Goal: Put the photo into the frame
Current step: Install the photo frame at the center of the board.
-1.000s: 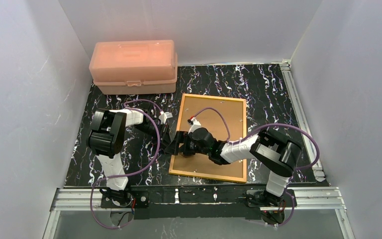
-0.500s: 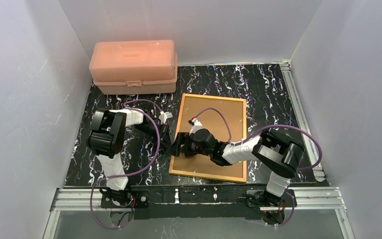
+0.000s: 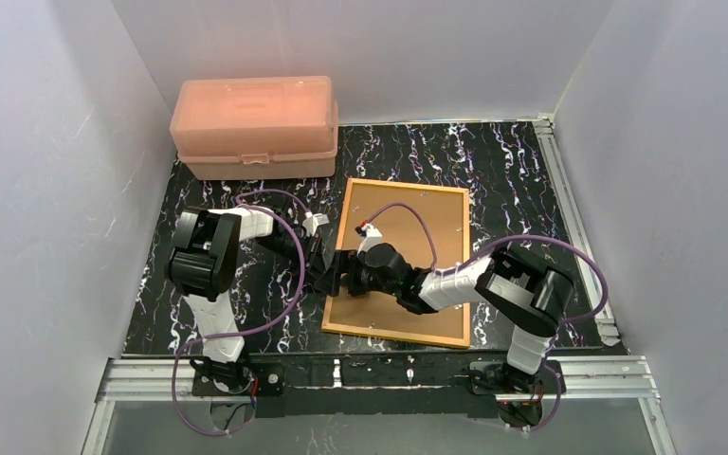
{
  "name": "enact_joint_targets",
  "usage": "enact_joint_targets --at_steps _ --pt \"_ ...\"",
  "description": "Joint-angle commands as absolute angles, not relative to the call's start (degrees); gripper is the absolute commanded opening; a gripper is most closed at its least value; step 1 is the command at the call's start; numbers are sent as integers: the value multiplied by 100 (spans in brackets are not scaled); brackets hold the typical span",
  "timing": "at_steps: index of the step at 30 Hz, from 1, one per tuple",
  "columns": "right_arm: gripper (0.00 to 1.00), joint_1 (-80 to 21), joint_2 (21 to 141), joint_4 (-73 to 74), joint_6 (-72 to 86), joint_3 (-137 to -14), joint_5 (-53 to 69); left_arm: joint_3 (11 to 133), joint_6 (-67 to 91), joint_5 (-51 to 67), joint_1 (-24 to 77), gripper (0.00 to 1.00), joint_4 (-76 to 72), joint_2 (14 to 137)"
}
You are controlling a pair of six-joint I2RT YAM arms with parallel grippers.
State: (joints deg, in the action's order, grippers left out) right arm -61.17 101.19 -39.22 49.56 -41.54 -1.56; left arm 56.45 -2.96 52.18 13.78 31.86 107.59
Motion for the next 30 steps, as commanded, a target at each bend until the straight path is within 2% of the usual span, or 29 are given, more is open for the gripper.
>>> enact_joint_targets --at_steps 1,30 --pt "98 -6107 10307 -3793 4735 -4261 -459 5590 -367 5374 1415 9 3332 10727" --pt "97 -6123 10579 -4049 4712 -4341 -524 5607 -475 5333 1415 8 3451 10668"
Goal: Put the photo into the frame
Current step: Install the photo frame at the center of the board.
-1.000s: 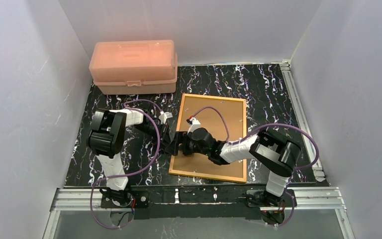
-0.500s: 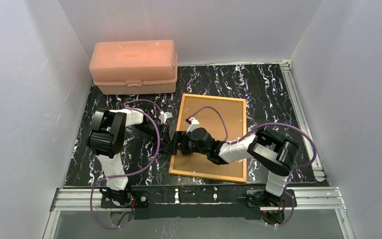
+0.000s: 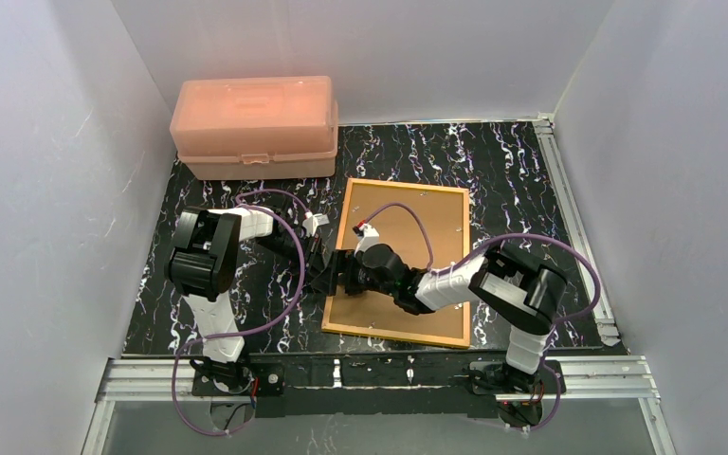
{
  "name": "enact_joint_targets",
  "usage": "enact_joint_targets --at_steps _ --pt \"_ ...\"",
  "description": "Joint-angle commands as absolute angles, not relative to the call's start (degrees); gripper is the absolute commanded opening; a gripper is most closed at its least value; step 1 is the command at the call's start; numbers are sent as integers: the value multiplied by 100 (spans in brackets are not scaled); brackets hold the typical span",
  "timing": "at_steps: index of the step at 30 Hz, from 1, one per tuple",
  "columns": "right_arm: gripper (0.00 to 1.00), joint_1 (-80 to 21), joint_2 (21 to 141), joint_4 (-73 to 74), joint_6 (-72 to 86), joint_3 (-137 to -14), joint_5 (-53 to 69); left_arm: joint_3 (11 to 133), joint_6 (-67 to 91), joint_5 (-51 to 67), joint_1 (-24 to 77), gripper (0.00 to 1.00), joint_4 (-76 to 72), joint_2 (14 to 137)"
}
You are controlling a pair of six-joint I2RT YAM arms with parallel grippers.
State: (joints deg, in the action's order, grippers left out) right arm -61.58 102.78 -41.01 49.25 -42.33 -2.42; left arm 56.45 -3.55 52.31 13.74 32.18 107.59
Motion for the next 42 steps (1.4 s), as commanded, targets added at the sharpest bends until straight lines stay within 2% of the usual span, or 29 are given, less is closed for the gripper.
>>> enact_joint_targets --at_steps 1,8,14,19,24,28,30,35,42 --pt "97 -6119 10574 -4051 4704 -4342 -527 5614 -475 5328 1415 8 3459 10665" --pt "97 -6120 10571 -4152 4670 -4394 -385 5638 -515 5298 1415 8 3506 10646" --pt "99 -5859 9570 -3619 4648 -4370 -198 5785 -831 5304 1387 9 3866 10510" --pt "99 -5075 8130 -2478 4532 -4252 -238 6079 -1545 5175 1238 9 4524 10404" --pt "99 -3752 7073 -927 4340 -4240 -477 5984 -2215 4451 1254 10 4597 10136" --pt "99 -2405 7250 803 4180 -4878 -577 5805 -2486 3687 1496 11 4258 9836" --pt "99 -1997 7564 1195 4010 -5175 -458 5767 -2538 3426 1731 11 4189 9756" --pt "99 -1665 7768 1191 3899 -5246 -464 5626 -2544 3010 2272 11 3998 9677" --pt "99 -1669 7507 1075 4100 -4963 -191 5527 -2523 3081 2366 10 3897 9754"
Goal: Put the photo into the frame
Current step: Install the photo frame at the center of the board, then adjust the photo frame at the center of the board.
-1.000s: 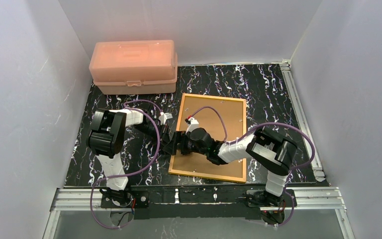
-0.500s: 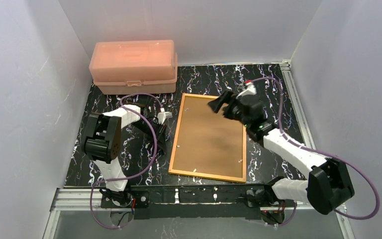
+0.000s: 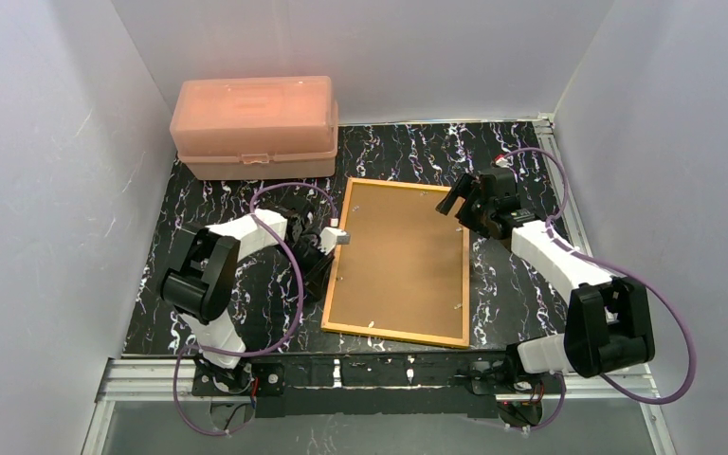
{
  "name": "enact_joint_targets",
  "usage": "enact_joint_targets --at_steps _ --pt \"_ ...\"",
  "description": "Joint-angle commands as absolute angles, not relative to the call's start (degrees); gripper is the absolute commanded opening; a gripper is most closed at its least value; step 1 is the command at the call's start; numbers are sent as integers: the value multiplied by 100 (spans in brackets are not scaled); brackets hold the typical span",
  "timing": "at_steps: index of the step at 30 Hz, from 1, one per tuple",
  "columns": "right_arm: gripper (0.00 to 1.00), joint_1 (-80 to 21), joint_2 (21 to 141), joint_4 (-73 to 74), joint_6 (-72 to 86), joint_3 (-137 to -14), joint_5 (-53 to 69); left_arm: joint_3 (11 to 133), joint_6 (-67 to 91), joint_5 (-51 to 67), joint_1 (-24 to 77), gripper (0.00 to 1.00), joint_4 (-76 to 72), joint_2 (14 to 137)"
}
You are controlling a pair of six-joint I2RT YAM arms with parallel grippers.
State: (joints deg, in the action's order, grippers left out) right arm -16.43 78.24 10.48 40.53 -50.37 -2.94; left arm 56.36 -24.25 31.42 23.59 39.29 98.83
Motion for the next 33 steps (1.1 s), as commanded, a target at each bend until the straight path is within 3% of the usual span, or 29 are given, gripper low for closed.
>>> enact_joint_targets --at_steps 1,9,16,26,33 --pt "99 -1671 7503 1145 4087 -4944 -318 5508 -2518 3096 2395 10 3874 9748" --pt "99 -1337 8330 1521 3709 -5483 -1021 5474 -2478 3106 2711 10 3766 9689" --pt "99 -1143 9114 722 3977 -5480 -265 5366 -2522 2967 2881 8 3680 9616" --pt "99 -1134 10187 1008 3912 -6708 -44 6034 -2274 2958 3520 6 3467 10161" --pt "99 -1184 11074 843 4014 -7416 943 6477 -2124 2991 3998 6 3481 10559"
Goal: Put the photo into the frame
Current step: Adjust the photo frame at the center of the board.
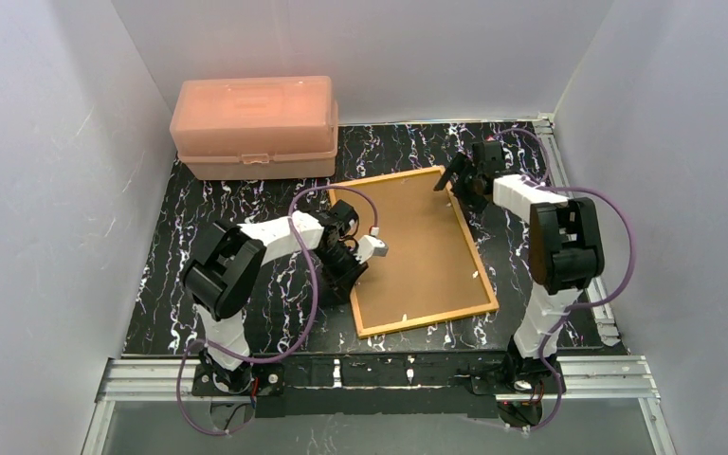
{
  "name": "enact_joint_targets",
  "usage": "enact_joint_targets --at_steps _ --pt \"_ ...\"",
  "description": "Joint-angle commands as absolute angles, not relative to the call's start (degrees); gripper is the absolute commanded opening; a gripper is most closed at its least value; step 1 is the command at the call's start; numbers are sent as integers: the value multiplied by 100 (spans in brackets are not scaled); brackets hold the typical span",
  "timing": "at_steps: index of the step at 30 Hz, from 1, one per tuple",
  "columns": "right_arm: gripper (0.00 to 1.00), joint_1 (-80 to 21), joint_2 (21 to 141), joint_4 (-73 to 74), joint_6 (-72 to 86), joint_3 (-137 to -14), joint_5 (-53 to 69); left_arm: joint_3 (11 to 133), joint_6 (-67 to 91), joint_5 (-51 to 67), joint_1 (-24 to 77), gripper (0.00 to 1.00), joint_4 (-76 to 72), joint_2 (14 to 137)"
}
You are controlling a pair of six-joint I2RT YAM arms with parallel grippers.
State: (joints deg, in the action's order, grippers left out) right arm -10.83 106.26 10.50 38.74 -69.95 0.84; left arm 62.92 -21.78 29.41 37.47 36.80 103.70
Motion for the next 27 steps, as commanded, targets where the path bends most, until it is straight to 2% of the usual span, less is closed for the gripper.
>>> enact_joint_targets --at_steps 1,7,12,27 --pt "99 -1227 11183 807 4016 -7504 1065 6497 -2105 3008 4059 6 3466 10570" --pt "99 -1468 11467 971 3884 -7854 1346 6646 -1989 3112 4518 7 3453 10762" --pt "99 -1612 11115 713 3970 -7234 1250 6838 -1945 3150 4864 7 3431 10899" --pt "99 -2560 11576 223 4144 -7176 2046 7243 -1887 3288 5128 7 3563 11131"
